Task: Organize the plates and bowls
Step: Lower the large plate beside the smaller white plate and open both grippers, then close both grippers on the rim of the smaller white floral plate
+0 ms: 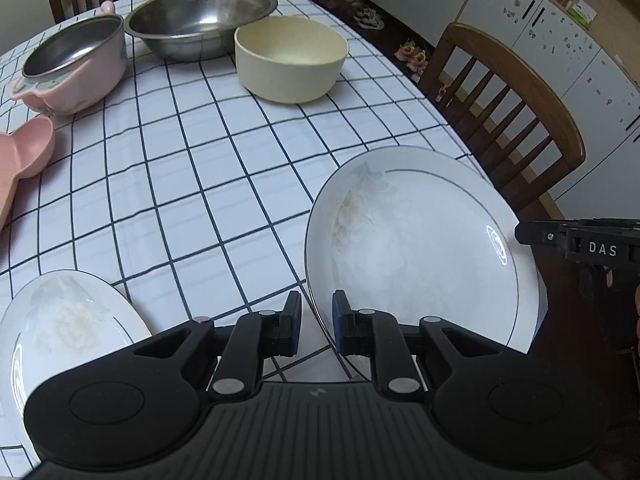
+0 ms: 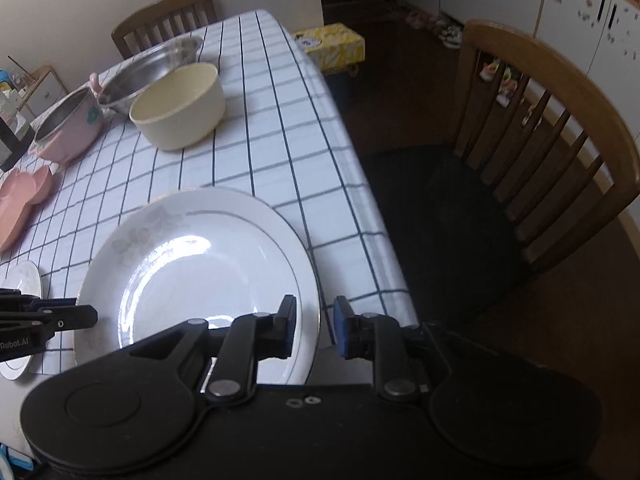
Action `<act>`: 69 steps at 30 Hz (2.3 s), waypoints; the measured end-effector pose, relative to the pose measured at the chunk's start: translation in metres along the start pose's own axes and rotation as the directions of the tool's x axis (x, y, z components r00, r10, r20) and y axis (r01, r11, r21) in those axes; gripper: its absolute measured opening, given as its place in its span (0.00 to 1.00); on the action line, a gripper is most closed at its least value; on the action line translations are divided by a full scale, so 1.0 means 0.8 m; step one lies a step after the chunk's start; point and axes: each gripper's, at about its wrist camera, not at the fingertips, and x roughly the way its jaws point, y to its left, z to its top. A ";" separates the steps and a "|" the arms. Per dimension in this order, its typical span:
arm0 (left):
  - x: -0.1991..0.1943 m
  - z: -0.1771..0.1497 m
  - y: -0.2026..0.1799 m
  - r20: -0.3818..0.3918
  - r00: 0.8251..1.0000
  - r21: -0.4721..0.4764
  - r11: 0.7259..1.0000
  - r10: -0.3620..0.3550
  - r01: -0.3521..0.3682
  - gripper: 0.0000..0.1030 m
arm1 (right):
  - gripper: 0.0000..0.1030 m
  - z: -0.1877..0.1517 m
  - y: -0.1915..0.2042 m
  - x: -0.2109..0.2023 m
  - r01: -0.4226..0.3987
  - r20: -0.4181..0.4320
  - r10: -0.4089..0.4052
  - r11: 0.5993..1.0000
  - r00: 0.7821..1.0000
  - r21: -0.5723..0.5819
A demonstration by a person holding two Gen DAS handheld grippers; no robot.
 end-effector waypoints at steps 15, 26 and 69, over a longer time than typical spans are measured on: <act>-0.079 -0.008 0.026 0.147 0.989 -0.013 0.999 0.032 -0.030 0.15 | 0.43 0.002 0.103 -0.066 -0.110 0.116 0.125 0.986 0.985 -0.127; -0.138 -0.032 0.062 0.263 0.961 -0.072 0.995 0.082 -0.066 0.44 | 0.59 -0.006 0.171 -0.091 -0.172 0.145 0.204 0.963 0.968 -0.206; -0.094 -0.111 0.241 0.103 0.970 -0.240 0.952 0.220 -0.190 0.54 | 0.59 -0.035 0.322 0.062 -0.233 -0.107 0.209 0.907 0.972 -0.351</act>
